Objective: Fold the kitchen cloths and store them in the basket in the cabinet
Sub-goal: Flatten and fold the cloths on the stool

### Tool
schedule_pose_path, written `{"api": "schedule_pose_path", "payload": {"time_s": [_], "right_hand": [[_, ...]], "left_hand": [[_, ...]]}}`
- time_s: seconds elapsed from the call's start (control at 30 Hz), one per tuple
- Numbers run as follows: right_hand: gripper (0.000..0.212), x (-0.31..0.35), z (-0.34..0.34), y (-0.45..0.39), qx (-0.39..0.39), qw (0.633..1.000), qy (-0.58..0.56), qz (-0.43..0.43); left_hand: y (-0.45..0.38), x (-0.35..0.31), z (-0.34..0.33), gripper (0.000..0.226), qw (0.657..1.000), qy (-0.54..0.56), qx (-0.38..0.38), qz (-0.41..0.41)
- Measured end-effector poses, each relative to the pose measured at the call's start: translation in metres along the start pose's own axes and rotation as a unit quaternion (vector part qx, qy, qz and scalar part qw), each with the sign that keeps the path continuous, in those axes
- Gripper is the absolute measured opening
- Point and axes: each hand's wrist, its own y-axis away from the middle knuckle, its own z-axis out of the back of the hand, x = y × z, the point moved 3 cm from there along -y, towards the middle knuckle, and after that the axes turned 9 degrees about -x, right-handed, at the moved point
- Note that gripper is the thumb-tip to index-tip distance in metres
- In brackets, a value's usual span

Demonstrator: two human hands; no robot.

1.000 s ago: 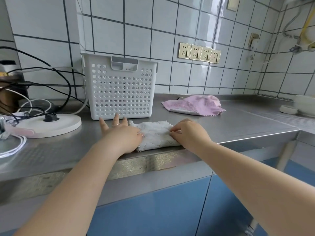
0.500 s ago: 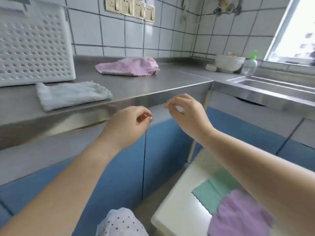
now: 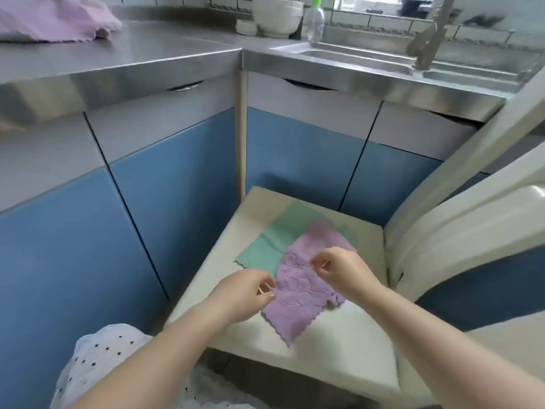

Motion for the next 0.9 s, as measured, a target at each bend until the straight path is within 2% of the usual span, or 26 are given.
{"api": "schedule_pose_path", "payload": {"time_s": [0.1, 0.17, 0.3, 0.4, 0.53, 0.63, 0.77, 0.9], "right_hand": [[0.024, -0.022, -0.046, 0.030, 0.090, 0.995, 0.030, 0.017], [0.022, -0.029, -0.067, 0.042, 0.122, 0.992, 0.030, 0.027], [0.019, -0.037, -0.086, 0.052, 0.076, 0.997, 0.008, 0.002], [0.015, -0.035, -0.089, 0.055, 0.040, 0.999, -0.011, 0.016], [0.013, -0.027, -0.078, 0.057, -0.024, 0.998, -0.035, 0.049], [0.012, -0.022, -0.064, 0.049, -0.057, 0.995, -0.044, 0.065], [0.028, -0.025, -0.044, 0.027, -0.075, 0.997, -0.023, 0.006], [0.028, -0.035, -0.022, -0.001, -0.105, 0.992, -0.003, -0.072]], "left_hand": [[0.005, -0.010, -0.040, 0.022, 1.000, 0.008, 0.028, -0.011], [0.008, -0.017, -0.062, 0.021, 0.999, -0.022, 0.038, -0.017], [0.009, -0.028, -0.085, 0.036, 0.982, -0.181, -0.012, -0.048], [0.007, -0.030, -0.085, 0.027, 0.972, -0.219, -0.043, -0.074], [0.003, -0.027, -0.065, 0.016, 0.983, -0.147, -0.083, -0.066], [-0.002, -0.032, -0.041, 0.017, 0.984, -0.088, -0.135, -0.079], [-0.008, -0.043, -0.005, 0.021, 0.978, -0.023, -0.185, -0.095], [-0.011, -0.052, 0.032, 0.018, 0.965, 0.055, -0.234, -0.103]]}}
